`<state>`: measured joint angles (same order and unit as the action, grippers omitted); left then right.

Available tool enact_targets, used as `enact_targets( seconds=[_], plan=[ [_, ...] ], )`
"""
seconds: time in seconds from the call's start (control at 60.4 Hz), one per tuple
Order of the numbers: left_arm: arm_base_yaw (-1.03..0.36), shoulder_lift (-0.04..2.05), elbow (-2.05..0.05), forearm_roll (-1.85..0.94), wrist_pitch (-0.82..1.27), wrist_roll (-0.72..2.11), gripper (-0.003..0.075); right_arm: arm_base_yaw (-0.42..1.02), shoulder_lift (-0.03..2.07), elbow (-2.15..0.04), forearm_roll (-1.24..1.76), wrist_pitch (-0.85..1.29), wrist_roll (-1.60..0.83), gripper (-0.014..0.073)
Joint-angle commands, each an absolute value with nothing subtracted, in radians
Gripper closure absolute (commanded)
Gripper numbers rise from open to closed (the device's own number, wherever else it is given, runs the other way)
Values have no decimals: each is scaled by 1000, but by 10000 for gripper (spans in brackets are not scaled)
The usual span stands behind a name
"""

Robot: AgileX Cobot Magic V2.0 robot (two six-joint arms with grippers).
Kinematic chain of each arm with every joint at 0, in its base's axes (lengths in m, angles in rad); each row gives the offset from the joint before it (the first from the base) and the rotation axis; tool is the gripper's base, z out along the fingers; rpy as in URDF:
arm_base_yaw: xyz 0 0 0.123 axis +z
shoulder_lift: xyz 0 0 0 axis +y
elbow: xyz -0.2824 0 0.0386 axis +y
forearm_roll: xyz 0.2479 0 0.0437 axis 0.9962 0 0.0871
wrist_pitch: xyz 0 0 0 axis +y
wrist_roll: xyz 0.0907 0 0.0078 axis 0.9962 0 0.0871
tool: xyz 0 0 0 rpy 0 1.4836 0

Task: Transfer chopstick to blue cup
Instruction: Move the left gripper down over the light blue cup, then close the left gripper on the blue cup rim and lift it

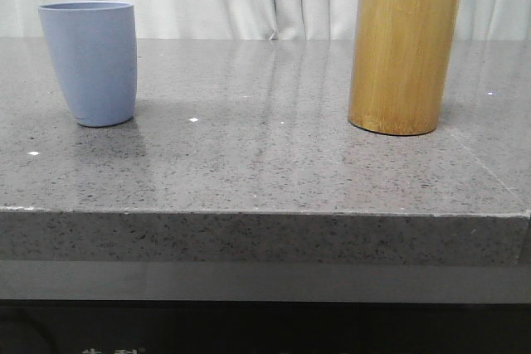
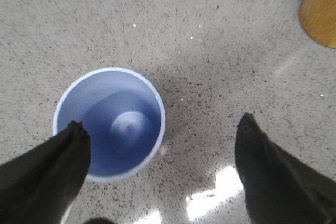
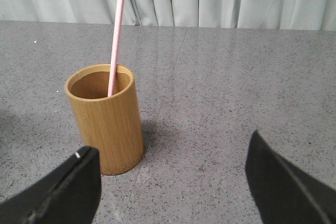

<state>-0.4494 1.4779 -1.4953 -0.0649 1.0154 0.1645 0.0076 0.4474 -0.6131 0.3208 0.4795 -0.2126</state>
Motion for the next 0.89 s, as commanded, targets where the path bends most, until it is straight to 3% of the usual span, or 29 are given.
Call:
enact_targets(
  seconds=[0.0,0.298,0.398,0.729,0.828,0.878],
  plan=[
    [-456,1501,-1554,-71,997,165,174,3,460,-651,332,407,-213,13],
    [-456,1609,-1557,-67,1012,165,176,3,460,-651,332,407,-213,13],
    [-456,1622,-1557,-67,1012,165,218,3,460,-651,332,407,-213,13],
    [-456,1621,-1557,-67,1000,165,646,3,460,-651,332,407,-213,13],
    [-456,1621,-1557,-67,1000,165,732,3,460,-651,332,407,-213,13],
    [-456,1621,-1557,-67,1006,165,739,3,460,-651,332,407,-213,13]
  ],
)
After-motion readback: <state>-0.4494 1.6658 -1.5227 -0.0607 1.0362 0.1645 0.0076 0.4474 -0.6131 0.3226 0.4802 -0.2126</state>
